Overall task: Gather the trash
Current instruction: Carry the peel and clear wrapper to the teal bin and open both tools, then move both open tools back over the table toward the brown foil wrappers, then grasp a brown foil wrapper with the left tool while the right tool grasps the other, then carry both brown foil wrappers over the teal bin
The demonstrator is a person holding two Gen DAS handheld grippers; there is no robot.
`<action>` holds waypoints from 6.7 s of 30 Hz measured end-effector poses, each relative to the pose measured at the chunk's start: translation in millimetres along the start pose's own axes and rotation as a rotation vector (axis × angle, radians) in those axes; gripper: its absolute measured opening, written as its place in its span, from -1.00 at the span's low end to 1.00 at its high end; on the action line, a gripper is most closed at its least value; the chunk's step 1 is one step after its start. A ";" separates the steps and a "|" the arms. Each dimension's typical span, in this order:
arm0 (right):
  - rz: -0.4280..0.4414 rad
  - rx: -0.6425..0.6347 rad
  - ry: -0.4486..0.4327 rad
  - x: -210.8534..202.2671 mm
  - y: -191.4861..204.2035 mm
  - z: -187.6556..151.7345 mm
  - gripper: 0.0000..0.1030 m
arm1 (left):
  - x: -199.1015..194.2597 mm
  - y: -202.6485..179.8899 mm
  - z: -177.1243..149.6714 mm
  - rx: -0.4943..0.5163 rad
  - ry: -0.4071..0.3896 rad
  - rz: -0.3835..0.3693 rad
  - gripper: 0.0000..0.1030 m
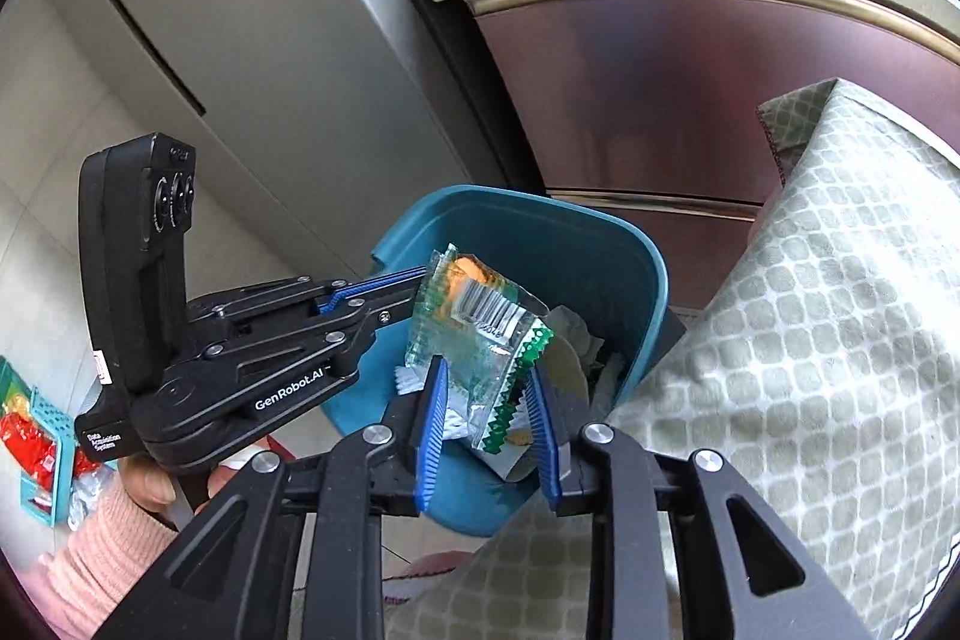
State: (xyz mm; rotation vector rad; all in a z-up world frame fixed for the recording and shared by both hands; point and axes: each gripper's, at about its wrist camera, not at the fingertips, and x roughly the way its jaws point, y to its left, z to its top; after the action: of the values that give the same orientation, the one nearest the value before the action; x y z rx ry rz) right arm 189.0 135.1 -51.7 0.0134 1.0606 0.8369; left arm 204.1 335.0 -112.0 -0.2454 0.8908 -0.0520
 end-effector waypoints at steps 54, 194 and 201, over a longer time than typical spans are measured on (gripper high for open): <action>-0.269 0.532 -0.493 -293.1 -236.1 -212.3 -0.15 | 0.2 -401.1 -42.4 0.509 0.051 -0.482 -0.13; 0.177 0.235 -0.367 -161.0 -82.5 -68.5 -0.87 | -167.3 -66.5 -35.9 0.039 -0.195 -0.258 -0.96; 0.185 0.230 -0.355 -154.3 -76.1 -65.0 -0.87 | -165.5 -59.3 -37.1 0.024 -0.187 -0.237 -0.96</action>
State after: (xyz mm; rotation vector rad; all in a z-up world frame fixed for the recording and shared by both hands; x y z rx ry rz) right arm 150.8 -36.5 2.4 0.4450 0.8210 0.8366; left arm 74.6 294.6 5.8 -0.3268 0.6716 -0.2556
